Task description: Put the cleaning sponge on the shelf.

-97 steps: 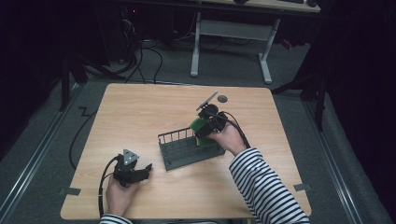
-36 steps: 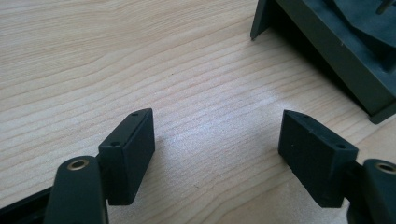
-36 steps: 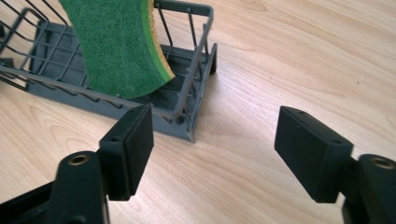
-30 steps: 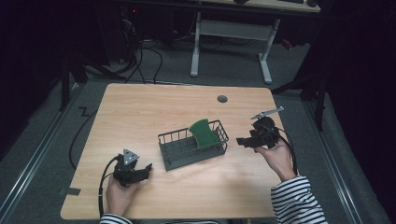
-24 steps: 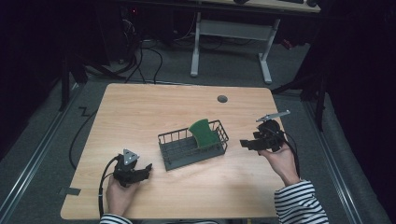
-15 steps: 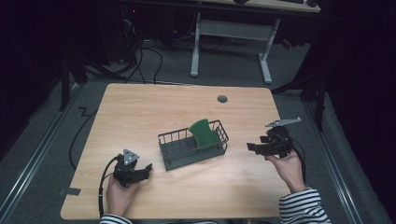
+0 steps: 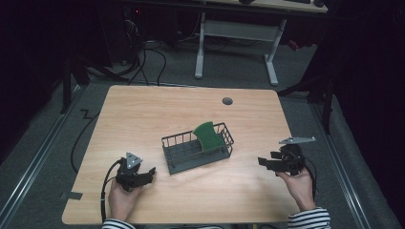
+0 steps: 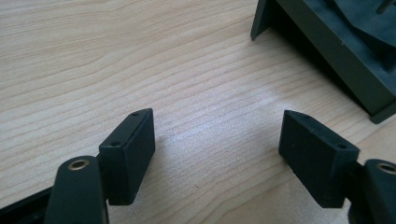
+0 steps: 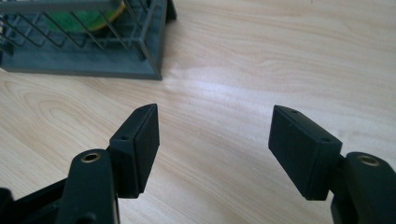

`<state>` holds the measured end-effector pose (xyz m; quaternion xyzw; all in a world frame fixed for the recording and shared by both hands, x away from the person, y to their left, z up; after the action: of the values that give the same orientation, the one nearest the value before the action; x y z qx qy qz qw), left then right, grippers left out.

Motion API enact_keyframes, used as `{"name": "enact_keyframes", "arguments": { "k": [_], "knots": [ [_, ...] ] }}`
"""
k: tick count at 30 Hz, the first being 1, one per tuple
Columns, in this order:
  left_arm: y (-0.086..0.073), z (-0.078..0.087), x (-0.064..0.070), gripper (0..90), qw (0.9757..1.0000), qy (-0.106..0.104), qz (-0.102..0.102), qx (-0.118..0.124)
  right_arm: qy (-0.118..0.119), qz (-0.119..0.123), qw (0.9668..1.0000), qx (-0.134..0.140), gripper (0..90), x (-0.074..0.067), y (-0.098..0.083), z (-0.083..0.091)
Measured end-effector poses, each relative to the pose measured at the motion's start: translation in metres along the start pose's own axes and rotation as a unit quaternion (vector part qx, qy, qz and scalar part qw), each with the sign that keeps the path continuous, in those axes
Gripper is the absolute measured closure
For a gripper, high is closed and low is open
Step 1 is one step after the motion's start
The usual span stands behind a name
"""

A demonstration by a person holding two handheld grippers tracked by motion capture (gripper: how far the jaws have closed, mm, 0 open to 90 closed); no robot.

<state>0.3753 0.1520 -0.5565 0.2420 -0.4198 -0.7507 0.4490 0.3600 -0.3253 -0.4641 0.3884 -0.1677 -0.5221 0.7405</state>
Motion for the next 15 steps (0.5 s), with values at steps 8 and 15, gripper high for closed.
{"name": "enact_keyframes", "arguments": {
  "k": [8,15],
  "knots": [
    [0.000,0.000,0.000,27.7,1.0000,0.000,0.000,0.000,-0.006,-0.016,0.9999,0.002,34.9,0.004,-0.027,-0.012],
    [0.000,0.000,0.000,27.7,1.0000,0.001,0.000,0.000,-0.017,-0.010,0.9998,0.006,35.3,0.005,-0.041,-0.023]
  ]
}}
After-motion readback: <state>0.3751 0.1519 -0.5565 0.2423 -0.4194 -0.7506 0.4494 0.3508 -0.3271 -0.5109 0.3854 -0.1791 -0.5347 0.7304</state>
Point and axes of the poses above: each handheld gripper's, and its own axes: z roughly backward along the jaws, y roughly out of its top, x roughly to its right, the point moved 3 cm from there along -z, roughly forward along the jaws, and after that the axes turned 10 degrees about x, right-handed, at the moved point
